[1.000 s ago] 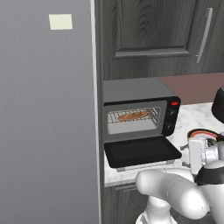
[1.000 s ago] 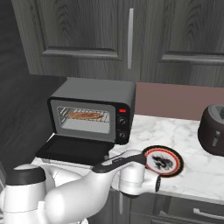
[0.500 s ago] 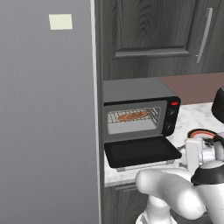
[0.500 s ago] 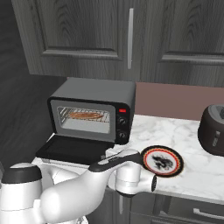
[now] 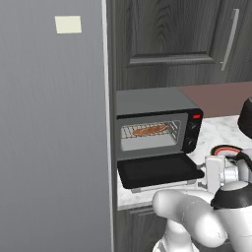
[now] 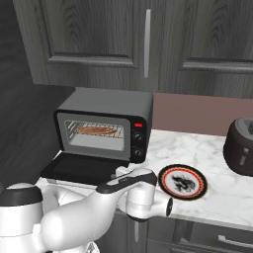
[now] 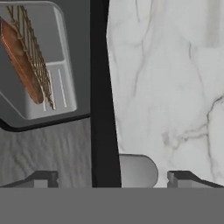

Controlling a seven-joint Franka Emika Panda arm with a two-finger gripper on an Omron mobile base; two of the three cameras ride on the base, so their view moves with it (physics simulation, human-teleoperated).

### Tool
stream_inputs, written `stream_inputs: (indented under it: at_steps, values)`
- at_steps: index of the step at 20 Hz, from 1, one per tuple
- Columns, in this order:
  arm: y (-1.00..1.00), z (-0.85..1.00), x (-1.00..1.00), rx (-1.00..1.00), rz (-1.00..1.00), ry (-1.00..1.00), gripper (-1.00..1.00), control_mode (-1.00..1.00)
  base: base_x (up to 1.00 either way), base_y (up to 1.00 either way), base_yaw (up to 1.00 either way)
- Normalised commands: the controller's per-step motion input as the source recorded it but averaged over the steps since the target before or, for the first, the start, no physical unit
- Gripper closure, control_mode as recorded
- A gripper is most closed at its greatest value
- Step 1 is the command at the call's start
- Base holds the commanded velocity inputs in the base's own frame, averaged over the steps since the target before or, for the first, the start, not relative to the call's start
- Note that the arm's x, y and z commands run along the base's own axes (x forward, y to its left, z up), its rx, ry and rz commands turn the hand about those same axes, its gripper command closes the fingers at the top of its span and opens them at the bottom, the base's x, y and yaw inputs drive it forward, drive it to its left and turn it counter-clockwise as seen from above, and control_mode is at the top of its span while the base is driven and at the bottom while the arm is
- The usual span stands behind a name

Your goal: Pull the toaster oven rack outwards. Pick up the baguette from the plate and place it on the toaster oven rack. Close the toaster oven door fully and set the temperature to the lowest setting.

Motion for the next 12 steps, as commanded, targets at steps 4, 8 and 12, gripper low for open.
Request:
stream_inputs:
  at_steps: [4,8,12]
  values:
    - [0.31,0.0,0.12,0.0,0.0,-0.04,-1.0,-1.0,0.0,0.0,0.0]
    - [0.29,0.0,0.09,0.0,0.0,-0.04,-1.0,-1.0,0.0,0.0,0.0]
    - [0.26,0.0,0.45,0.0,-0.03,-0.11,-1.0,-1.0,0.0,0.0,0.0]
